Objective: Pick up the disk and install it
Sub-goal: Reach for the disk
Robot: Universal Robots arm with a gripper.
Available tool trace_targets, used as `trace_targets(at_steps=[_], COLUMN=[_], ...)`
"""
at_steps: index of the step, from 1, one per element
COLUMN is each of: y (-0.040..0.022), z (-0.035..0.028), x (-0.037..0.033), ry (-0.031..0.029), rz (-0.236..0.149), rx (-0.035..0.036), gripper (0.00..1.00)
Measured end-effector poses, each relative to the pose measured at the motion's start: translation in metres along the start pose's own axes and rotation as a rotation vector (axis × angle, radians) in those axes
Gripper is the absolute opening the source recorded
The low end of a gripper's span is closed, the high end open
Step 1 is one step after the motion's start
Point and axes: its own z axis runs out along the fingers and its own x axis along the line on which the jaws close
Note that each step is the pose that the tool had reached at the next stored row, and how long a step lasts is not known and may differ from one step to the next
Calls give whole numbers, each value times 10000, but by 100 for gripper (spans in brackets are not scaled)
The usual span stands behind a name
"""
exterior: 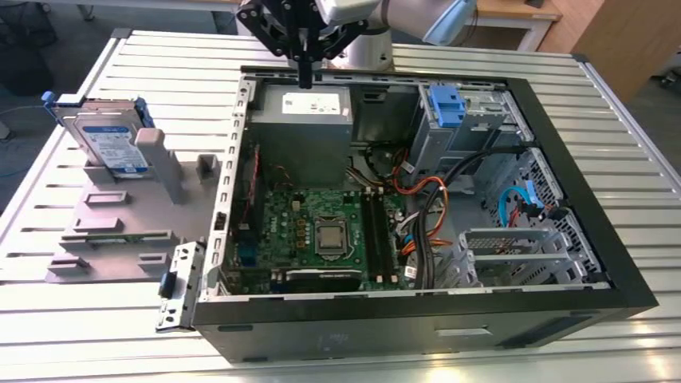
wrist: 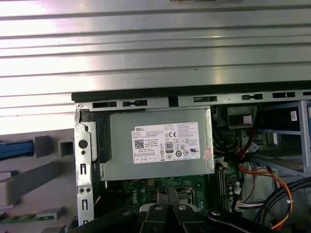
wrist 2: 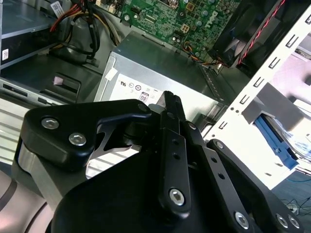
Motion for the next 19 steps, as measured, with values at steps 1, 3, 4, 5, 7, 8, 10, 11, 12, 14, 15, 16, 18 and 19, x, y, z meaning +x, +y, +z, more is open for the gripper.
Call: trace_targets(at_steps=[1, 3, 4, 5, 7, 8, 10, 11, 12, 14, 15, 16, 18, 19], y=[0, 0, -1, -1, -1, -2, -2, -2, -3, -3, -4, -4, -4, -4], z=[0, 1, 1, 1, 2, 2, 3, 3, 3, 4, 4, 4, 4, 4], x=[3, 8, 11, 13, 19, 21, 27, 31, 35, 42, 46, 49, 55, 58], ry=[0, 0, 0, 0, 0, 0, 0, 0, 0, 0, 0, 0, 1, 0], rz=[1, 0, 0, 0, 0, 0, 0, 1, 0, 0, 0, 0, 0, 0], rx=[-1, -1, 0, 0, 0, -1, -1, 0, 0, 0, 0, 0, 0, 0], gripper=[11, 11, 11, 11, 11, 11, 11, 11, 11, 11, 11, 11, 11, 11])
